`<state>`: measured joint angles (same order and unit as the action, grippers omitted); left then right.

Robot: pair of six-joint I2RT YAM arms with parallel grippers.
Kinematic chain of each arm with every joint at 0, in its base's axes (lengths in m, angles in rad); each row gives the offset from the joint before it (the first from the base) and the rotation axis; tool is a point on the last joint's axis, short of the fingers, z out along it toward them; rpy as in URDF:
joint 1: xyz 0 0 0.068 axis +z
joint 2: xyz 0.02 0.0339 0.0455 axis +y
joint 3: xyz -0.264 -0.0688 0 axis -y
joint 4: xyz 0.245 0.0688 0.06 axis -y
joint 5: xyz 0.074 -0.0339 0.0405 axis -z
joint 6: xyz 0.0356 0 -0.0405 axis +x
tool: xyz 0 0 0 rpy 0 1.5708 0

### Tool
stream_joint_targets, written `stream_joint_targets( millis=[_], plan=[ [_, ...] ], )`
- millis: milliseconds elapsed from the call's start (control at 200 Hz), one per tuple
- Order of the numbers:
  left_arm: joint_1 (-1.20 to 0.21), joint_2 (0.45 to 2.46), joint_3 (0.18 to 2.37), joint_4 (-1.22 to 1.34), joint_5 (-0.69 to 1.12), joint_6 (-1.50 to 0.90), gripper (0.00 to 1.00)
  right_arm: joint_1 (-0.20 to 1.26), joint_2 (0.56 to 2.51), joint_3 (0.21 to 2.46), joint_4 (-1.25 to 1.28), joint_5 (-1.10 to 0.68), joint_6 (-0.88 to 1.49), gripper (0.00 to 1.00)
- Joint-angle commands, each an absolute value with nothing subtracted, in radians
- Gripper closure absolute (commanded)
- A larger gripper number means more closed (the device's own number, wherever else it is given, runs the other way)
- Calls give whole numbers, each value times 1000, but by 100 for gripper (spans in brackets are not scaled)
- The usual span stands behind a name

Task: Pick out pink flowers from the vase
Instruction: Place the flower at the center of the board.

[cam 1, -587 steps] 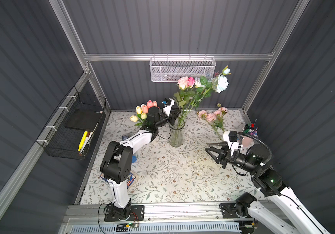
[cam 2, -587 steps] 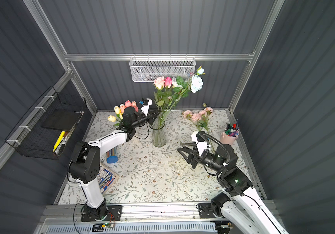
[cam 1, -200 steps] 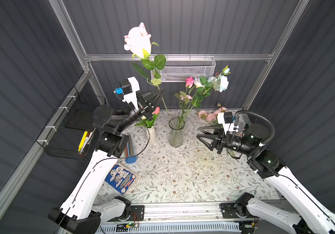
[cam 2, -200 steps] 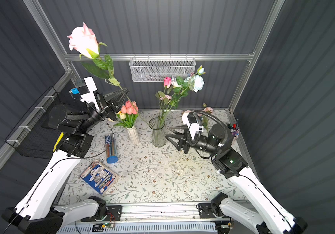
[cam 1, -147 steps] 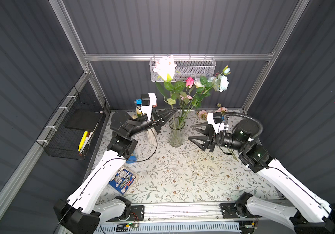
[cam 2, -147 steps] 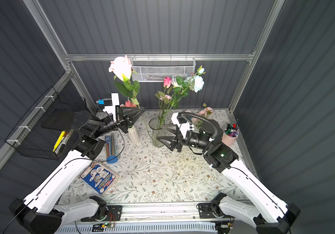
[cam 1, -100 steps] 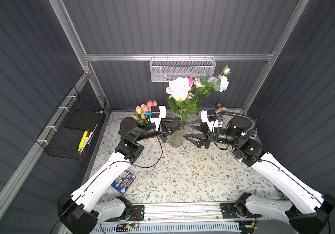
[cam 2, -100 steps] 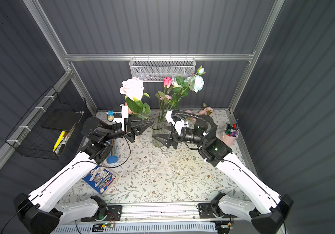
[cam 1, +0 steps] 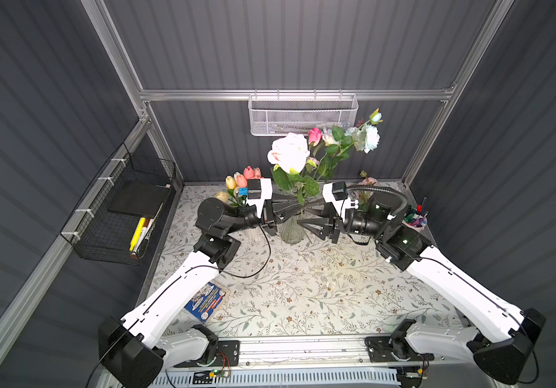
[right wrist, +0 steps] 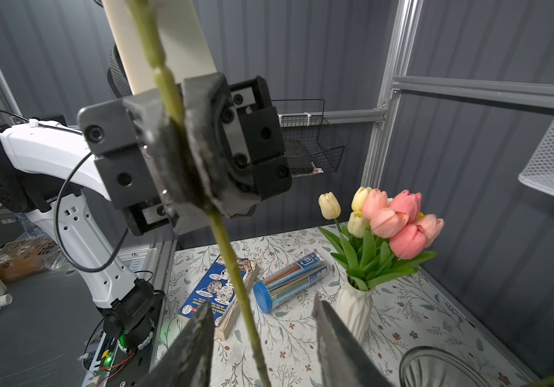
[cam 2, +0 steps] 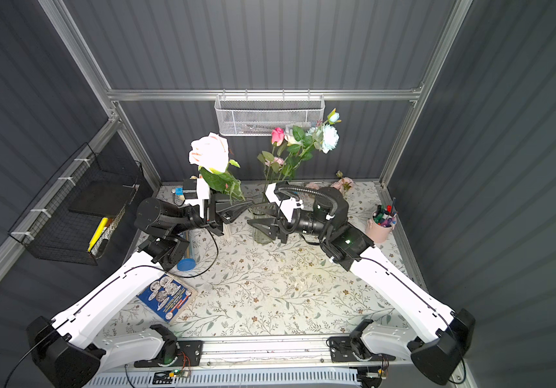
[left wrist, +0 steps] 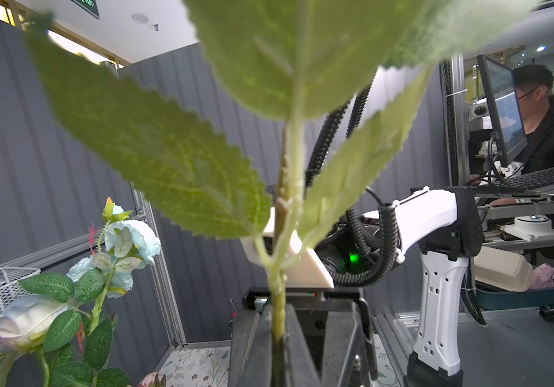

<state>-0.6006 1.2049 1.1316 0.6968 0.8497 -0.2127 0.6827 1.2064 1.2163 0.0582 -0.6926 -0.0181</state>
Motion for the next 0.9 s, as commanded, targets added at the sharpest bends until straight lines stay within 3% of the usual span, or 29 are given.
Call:
stream_joint_targets(
  millis=[0, 125, 210, 245, 330, 375, 415, 465, 590, 680, 895],
  plan=[
    [-601, 1216, 1135, 744, 851, -256, 100, 698, 1209, 1250, 81, -707, -31, 64],
    [-601, 1218, 1138, 738, 851, -262, 100, 703, 1235, 1256, 74, -696, -36, 91],
    [-601, 1218, 1140, 703, 841, -257, 98, 703, 1225, 1249, 75, -678, -33, 100],
    [-601, 1217, 1136, 693, 835, -255, 89, 703, 1221, 1246, 75, -666, -32, 100],
    [-601, 1215, 1132, 644, 816, -256, 53, 703, 1198, 1231, 78, -634, -25, 100],
    [-601, 1215, 1137, 588, 801, -258, 28, 703, 1174, 1215, 80, -593, -18, 100],
    [-601, 1210, 1133, 553, 790, -245, 16, 703, 1153, 1194, 79, -543, -6, 100],
    [-601, 1194, 1112, 523, 755, -219, 8, 701, 1120, 1155, 84, -480, 3, 100],
    [-601, 1124, 1036, 435, 640, -109, 4, 694, 1015, 1043, 94, -327, 7, 100],
    [-601, 1086, 1000, 337, 557, -27, 4, 678, 922, 937, 97, -121, 21, 100],
    [-601, 1061, 952, 205, 461, 58, 6, 568, 736, 744, 48, 314, 252, 100]
  ],
)
